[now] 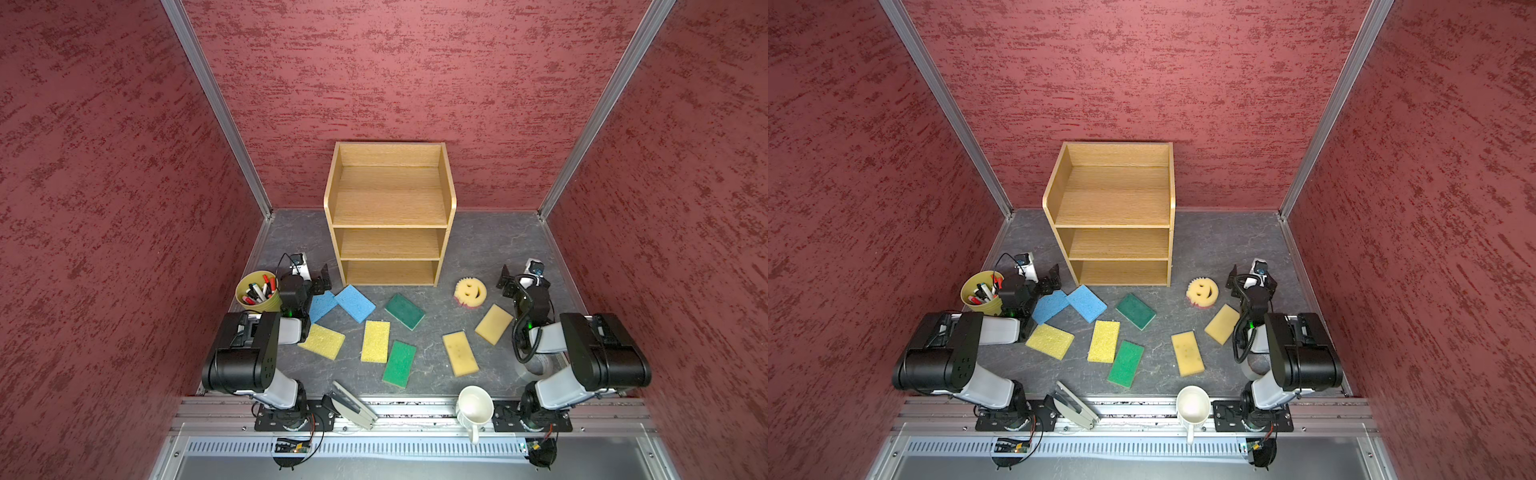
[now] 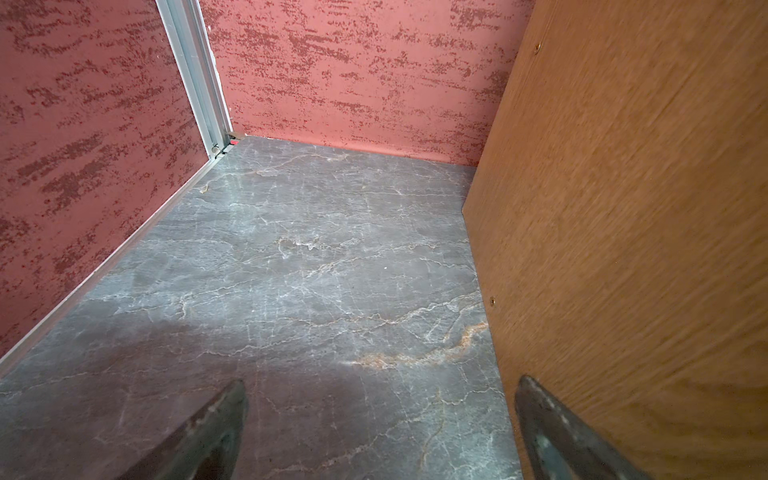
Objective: Place and organize the cleaning sponges onto the shelf
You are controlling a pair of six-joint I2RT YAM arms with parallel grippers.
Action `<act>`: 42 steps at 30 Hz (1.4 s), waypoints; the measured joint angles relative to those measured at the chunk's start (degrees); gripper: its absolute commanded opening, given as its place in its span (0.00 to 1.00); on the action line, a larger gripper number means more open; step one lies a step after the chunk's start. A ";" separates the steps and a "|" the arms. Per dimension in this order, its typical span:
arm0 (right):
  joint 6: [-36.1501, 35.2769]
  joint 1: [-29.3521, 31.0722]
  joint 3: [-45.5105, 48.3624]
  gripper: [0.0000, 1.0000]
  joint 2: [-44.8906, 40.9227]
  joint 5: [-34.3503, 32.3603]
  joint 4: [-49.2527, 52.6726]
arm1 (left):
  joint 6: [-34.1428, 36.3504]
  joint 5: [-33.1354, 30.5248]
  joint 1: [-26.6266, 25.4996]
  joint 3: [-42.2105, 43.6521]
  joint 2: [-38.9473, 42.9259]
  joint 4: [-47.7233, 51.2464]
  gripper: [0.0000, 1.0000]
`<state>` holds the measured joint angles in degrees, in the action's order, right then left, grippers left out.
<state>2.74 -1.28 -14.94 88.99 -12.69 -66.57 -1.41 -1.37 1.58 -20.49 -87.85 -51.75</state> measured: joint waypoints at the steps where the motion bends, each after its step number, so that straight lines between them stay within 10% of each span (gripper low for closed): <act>1: 0.00 0.00 0.00 0.99 0.00 0.00 0.00 | 0.00 0.00 0.00 0.00 0.00 0.02 0.99; 19: -2.36 4.44 4.94 0.99 -2.99 -6.67 -7.19 | -0.28 -6.95 -4.74 -9.64 25.42 22.62 0.99; 30: 5.25 6.88 -6.16 0.99 -42.62 -21.18 29.24 | -18.43 -15.41 -5.84 -15.17 30.73 40.37 0.99; 36: 13.25 7.10 -13.66 0.97 -42.42 -21.84 52.94 | -34.51 -13.60 0.61 -15.61 35.08 48.70 0.99; 42: 15.96 9.18 -18.71 0.65 -38.12 -15.69 65.20 | -41.38 -8.52 3.74 -20.52 34.01 57.35 0.97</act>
<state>18.70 7.90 -33.65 50.87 -28.38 -1.37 -42.78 -9.89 5.32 -41.01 -53.84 5.61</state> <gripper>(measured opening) 0.722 0.994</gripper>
